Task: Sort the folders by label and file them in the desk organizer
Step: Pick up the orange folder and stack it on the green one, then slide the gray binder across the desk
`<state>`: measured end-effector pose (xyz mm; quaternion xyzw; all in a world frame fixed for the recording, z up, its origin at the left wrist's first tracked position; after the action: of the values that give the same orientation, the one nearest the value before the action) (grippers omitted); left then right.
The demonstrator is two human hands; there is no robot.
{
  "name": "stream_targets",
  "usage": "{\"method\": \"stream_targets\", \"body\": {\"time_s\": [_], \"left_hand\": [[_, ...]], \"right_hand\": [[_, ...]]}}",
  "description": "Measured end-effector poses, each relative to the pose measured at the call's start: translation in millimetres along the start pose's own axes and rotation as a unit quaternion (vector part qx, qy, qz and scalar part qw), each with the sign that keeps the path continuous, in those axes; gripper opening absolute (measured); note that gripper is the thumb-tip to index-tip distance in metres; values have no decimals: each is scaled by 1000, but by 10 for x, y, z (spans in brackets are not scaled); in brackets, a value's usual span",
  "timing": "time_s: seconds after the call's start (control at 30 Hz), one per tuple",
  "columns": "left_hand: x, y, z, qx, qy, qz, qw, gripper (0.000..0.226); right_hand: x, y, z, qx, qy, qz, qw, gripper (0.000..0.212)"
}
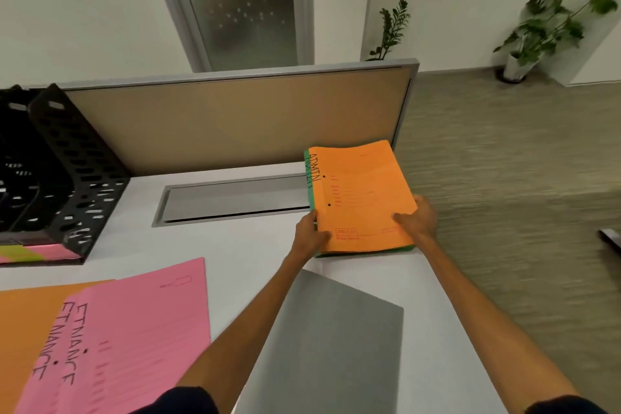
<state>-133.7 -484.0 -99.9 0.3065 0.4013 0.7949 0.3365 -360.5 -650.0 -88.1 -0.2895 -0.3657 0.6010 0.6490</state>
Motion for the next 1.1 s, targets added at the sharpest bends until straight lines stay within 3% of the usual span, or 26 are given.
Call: {"method": "stream_targets", "body": {"time_s": [0.17, 0.3, 0.5, 0.63, 1.1], "left_hand": [[-125, -75, -90, -72, 15, -5, 997, 45], [-169, -93, -64, -115, 25, -16, 993, 36], [-58, -137, 0, -61, -6, 13, 998, 52], [105, -176, 144, -54, -2, 30, 998, 66], [1145, -445, 697, -45, 54, -9, 997, 76]], "right_hand": [[-30, 118, -172, 36, -22, 30, 999, 75], [-34, 147, -280, 100, -38, 60, 992, 66], [82, 126, -385, 226, -67, 92, 967, 59], [285, 84, -343, 215, -66, 95, 970, 60], [1785, 283, -224, 82, -71, 108, 988, 52]]}}
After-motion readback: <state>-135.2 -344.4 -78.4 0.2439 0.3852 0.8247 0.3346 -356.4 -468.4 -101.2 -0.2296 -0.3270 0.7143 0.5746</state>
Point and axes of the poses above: each hand's wrist, its own x-axis away from the middle knuckle, its own z-axis out of the back of the hand, y = z × x, the point moved 9 cm from there along -x, towards the middle knuckle, and after that the axes turned 6 degrees about y, right-handed, at the moved point
